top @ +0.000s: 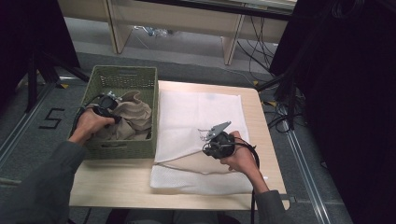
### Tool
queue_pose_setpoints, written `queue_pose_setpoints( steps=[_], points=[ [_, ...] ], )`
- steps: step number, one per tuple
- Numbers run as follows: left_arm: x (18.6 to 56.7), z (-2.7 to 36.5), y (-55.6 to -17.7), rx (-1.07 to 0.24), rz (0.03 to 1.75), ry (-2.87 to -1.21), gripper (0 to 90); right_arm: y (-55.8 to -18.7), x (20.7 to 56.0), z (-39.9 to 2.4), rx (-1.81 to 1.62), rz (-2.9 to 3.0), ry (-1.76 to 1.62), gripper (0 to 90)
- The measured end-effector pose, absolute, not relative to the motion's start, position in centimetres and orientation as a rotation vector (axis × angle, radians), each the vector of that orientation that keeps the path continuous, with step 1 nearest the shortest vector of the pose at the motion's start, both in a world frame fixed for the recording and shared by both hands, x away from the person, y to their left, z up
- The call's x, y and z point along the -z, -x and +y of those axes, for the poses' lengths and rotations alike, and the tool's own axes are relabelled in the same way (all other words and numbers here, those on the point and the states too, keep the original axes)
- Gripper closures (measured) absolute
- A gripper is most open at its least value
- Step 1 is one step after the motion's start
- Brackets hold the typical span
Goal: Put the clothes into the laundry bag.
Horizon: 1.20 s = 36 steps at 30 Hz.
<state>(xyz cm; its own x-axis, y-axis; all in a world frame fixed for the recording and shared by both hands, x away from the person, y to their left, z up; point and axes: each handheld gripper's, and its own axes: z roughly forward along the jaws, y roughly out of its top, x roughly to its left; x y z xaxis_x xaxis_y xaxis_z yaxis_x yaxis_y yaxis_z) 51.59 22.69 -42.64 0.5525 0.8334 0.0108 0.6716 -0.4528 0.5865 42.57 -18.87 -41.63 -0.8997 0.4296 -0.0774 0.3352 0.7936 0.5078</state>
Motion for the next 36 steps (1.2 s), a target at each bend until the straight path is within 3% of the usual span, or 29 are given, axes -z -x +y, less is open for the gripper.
queue_pose_setpoints(
  steps=[8,26,36],
  points=[
    [38.7,23.8,-50.3,-0.363,1.167,-2.107,79.1,-42.7,41.6,-18.9,-0.743,2.797,-0.595,88.0],
    [31.7,24.7,-44.7,-0.274,0.991,-1.942,79.4,-42.7,41.2,-18.9,-0.763,2.782,-0.595,88.0],
    [28.7,23.7,-41.3,-0.219,0.875,-1.951,79.4,-42.6,41.0,-19.1,-0.770,2.773,-0.624,88.0]
  ],
)
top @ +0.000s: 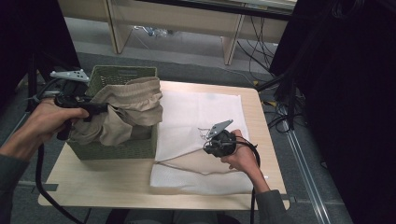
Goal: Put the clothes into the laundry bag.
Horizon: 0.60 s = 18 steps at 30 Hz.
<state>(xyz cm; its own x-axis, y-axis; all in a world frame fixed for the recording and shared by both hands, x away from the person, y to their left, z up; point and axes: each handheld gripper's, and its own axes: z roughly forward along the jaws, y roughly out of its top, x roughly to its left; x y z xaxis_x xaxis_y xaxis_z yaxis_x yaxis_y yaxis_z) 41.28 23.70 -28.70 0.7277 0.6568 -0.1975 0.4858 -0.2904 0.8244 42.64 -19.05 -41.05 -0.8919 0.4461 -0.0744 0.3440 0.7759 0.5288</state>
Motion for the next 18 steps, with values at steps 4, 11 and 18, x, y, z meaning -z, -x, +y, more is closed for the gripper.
queue_pose_setpoints(
  steps=[4,11,18],
  points=[
    [28.1,23.5,-40.3,-0.225,0.851,-1.955,79.4,-42.8,41.0,-19.2,-0.777,2.770,-0.616,88.1],
    [27.7,23.3,-39.3,-0.210,0.821,-1.963,79.4,-42.7,40.9,-19.2,-0.768,2.769,-0.617,88.0],
    [27.5,23.1,-38.2,-0.189,0.791,-1.950,79.4,-42.7,40.9,-19.2,-0.773,2.769,-0.614,88.0]
  ],
)
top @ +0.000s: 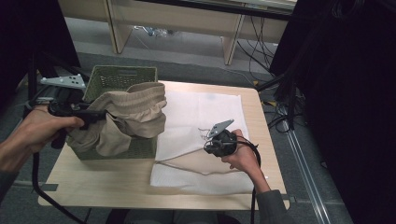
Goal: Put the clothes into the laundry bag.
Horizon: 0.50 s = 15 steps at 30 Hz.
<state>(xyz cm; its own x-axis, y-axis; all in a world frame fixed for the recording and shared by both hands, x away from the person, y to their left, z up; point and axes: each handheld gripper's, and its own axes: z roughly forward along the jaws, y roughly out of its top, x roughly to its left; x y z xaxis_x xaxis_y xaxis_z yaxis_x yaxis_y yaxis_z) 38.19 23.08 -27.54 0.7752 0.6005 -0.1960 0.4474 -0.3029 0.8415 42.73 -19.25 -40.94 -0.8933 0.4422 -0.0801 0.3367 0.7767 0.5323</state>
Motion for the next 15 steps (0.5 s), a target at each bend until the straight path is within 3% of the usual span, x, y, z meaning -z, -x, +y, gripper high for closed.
queue_pose_setpoints(
  steps=[15],
  points=[
    [23.0,20.3,-32.8,-0.055,0.561,-1.924,79.5,-42.7,40.7,-19.4,-0.775,2.770,-0.676,88.0]
  ],
)
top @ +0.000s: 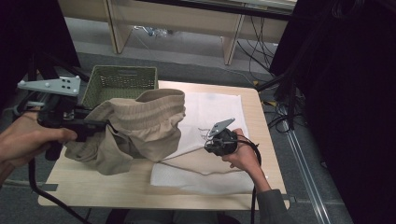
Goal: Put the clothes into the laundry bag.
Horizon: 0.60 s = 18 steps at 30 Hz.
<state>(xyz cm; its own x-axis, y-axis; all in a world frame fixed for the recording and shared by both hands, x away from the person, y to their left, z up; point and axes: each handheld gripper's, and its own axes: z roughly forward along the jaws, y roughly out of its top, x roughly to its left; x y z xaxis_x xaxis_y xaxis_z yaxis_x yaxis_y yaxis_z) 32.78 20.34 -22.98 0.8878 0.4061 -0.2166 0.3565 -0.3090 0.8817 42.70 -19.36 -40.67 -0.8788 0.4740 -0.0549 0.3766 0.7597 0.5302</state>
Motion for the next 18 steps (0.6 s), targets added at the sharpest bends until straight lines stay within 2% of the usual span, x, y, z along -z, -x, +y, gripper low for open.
queue_pose_setpoints(
  steps=[6,18],
  points=[
    [22.1,18.5,-30.8,0.023,0.475,-1.913,79.5,-43.1,40.7,-19.5,-0.792,2.762,-0.606,88.0],
    [23.2,12.9,-29.1,0.141,0.333,-1.980,79.4,-43.1,40.4,-19.8,-0.817,2.752,-0.639,88.1]
  ],
)
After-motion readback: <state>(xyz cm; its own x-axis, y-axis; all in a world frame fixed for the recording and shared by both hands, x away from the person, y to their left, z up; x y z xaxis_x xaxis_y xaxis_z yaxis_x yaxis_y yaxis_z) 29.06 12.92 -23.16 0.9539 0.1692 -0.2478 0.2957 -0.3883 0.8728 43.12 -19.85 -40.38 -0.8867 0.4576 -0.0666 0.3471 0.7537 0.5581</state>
